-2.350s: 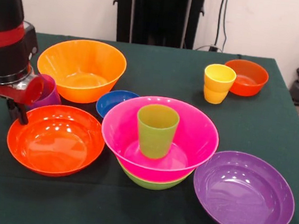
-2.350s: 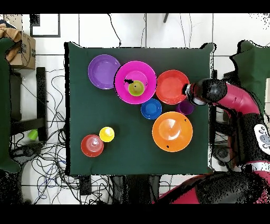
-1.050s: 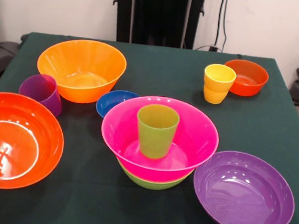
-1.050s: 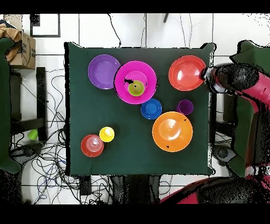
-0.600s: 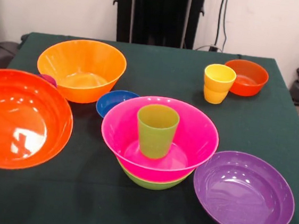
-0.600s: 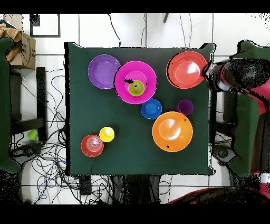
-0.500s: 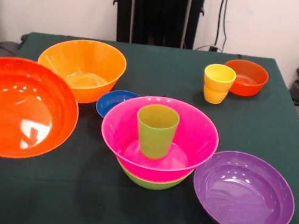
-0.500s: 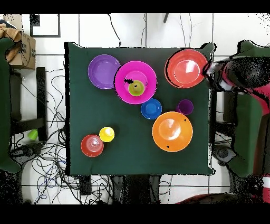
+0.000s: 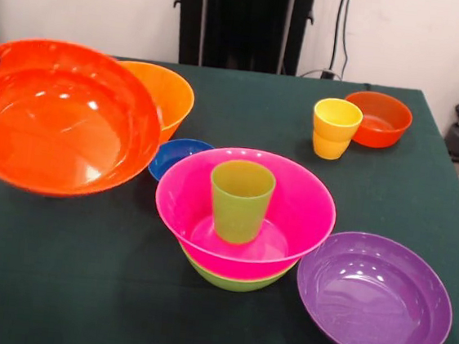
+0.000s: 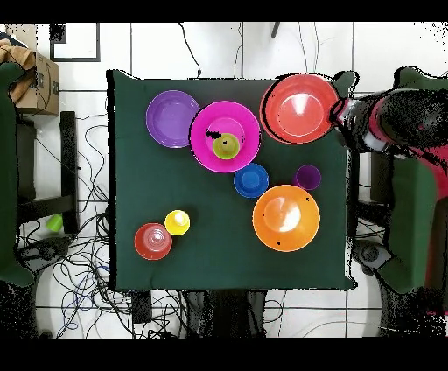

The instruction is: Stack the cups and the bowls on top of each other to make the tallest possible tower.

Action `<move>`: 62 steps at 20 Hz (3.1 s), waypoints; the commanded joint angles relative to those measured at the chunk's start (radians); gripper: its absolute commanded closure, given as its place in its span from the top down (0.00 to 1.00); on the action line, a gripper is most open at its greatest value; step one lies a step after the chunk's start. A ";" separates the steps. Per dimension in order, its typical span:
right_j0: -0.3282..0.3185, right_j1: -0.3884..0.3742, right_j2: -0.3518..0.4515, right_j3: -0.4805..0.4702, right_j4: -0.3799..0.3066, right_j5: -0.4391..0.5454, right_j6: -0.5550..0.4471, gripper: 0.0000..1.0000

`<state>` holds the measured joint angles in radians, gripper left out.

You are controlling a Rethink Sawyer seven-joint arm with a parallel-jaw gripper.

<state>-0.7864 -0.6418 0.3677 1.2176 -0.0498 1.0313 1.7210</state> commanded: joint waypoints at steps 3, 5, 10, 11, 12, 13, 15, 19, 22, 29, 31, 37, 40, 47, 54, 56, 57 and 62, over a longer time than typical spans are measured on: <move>0.112 -0.145 -0.079 0.250 0.072 0.067 0.237 0.00; 0.133 -0.165 -0.109 0.276 0.052 0.061 0.246 0.00; 0.150 -0.182 -0.119 0.356 0.066 -0.011 0.230 0.00; 0.151 -0.182 -0.117 0.369 0.070 -0.030 0.230 0.00; 0.151 -0.181 -0.115 0.391 0.076 -0.062 0.233 0.00; 0.152 -0.182 -0.114 0.404 0.080 -0.081 0.235 0.00; 0.152 -0.180 -0.108 0.440 0.092 -0.134 0.240 0.00; 0.164 -0.179 -0.108 0.476 0.105 -0.201 0.265 0.00; 0.157 -0.171 -0.102 0.495 0.118 -0.241 0.262 0.00; 0.141 -0.140 -0.077 0.493 0.172 -0.279 0.245 0.00; 0.145 -0.138 -0.073 0.489 0.192 -0.273 0.250 0.00; 0.165 -0.168 -0.072 0.481 0.255 -0.211 0.273 0.00; 0.176 -0.170 -0.078 0.467 0.269 -0.193 0.278 0.00; 0.226 -0.120 -0.106 0.406 0.268 -0.228 0.310 0.00; 0.290 -0.070 -0.127 0.383 0.277 -0.327 0.360 0.00; 0.310 -0.054 -0.137 0.368 0.273 -0.352 0.376 0.00; 0.314 -0.048 -0.140 0.362 0.271 -0.359 0.377 0.00; 0.343 0.002 -0.146 0.297 0.261 -0.379 0.386 0.00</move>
<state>-0.4947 -0.7386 0.2391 1.6005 0.1996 0.7382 1.9253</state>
